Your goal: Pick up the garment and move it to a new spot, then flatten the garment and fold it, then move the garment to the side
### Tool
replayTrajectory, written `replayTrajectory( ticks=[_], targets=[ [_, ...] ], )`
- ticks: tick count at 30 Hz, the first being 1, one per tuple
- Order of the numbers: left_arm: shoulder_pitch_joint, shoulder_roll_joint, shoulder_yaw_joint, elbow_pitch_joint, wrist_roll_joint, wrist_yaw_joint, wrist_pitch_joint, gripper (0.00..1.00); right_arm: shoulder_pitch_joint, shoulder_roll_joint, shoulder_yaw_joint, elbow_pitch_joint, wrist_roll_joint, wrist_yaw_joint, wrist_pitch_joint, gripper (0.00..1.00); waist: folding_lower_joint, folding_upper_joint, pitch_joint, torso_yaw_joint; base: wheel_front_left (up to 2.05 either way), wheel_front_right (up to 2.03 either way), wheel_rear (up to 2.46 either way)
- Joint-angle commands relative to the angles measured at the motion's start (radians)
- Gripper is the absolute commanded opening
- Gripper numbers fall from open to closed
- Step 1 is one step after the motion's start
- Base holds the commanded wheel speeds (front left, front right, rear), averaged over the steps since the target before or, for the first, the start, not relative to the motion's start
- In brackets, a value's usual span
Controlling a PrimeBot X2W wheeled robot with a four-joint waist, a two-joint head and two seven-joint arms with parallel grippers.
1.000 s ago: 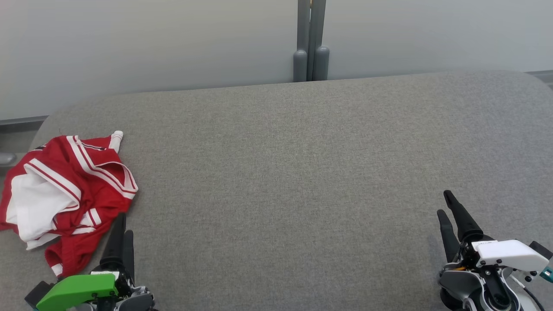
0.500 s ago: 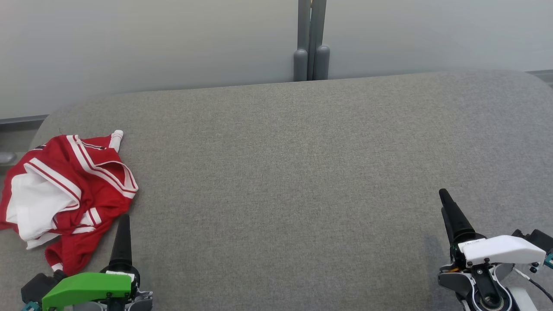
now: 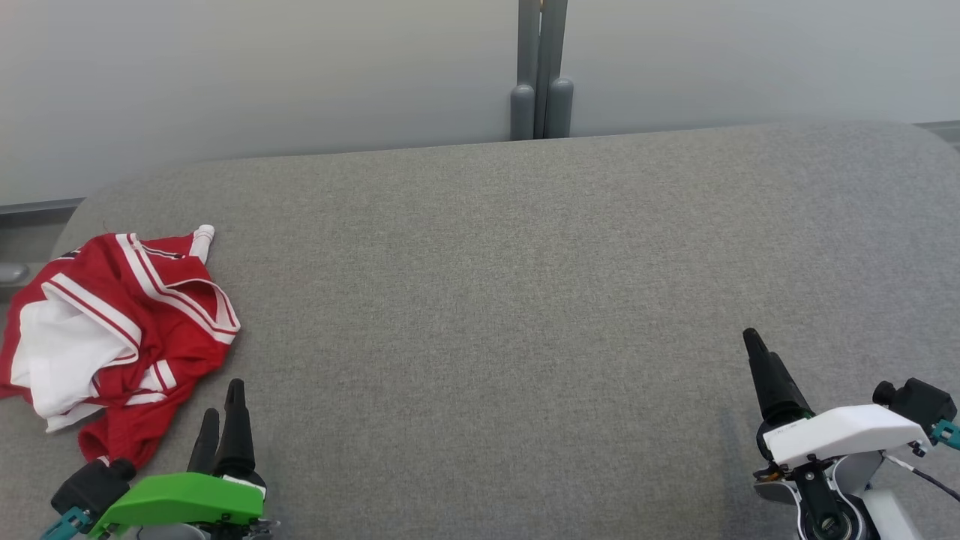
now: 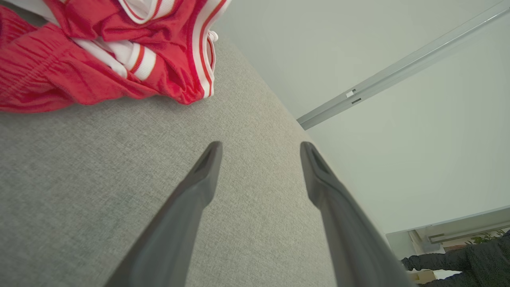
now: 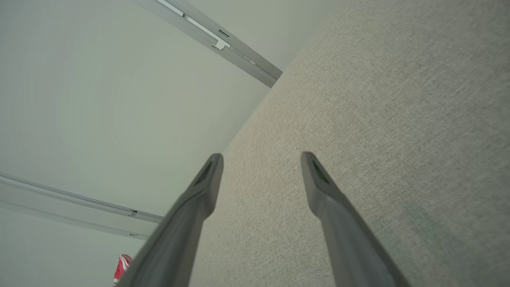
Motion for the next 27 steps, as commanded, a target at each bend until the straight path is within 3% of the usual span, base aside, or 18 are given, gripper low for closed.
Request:
replayTrajectory(
  ticks=[1, 27],
  targets=[
    [-0.003, 0.01, -0.002, -0.008, 0.043, 0.004, -0.01, 1.0, -0.011, -0.011, 0.005, -0.016, -0.037, 0.0, -0.013, 1.0, 0.0, 0.0, 0.0, 0.0, 0.0, 0.0, 0.0],
    [-0.001, 0.009, -0.007, 0.02, 0.359, 0.029, -0.086, 1.0, -0.002, -0.018, 0.041, 0.011, -0.352, 0.001, -0.099, 1.0, 0.0, 0.0, 0.011, 0.004, 0.0, 0.0, 0.0]
  ],
)
